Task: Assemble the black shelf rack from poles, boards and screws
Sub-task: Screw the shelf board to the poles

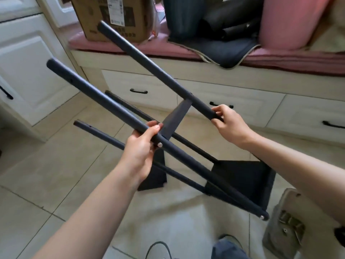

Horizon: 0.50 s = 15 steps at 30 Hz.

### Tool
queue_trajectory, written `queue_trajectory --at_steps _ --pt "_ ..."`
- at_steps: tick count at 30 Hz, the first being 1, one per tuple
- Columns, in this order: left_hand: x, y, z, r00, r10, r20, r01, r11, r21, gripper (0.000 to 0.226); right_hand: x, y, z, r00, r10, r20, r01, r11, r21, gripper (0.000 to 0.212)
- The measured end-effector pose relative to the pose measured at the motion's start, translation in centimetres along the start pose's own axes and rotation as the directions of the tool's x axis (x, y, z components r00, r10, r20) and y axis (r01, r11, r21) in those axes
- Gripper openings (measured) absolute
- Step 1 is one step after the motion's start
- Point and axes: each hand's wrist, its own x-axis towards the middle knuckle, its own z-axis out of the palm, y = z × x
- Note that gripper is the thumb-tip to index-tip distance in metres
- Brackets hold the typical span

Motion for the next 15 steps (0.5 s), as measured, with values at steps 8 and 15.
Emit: queue_trajectory --at_steps 8,15 --pt "0.1 1.6 5.3 0.967 0.164 0.192 -0.217 0.929 0.299 0.016 -3.4 3.3 -3.1 0.990 0.139 -0.018 -0.133 0.974 0.185 0.023" --pt "0.1 1.0 6.3 0.895 0.259 0.363 -0.406 0.811 0.421 0.015 -6.9 5.9 -2.8 0.977 0.212 0.031 -0.212 0.935 0.285 0.024"
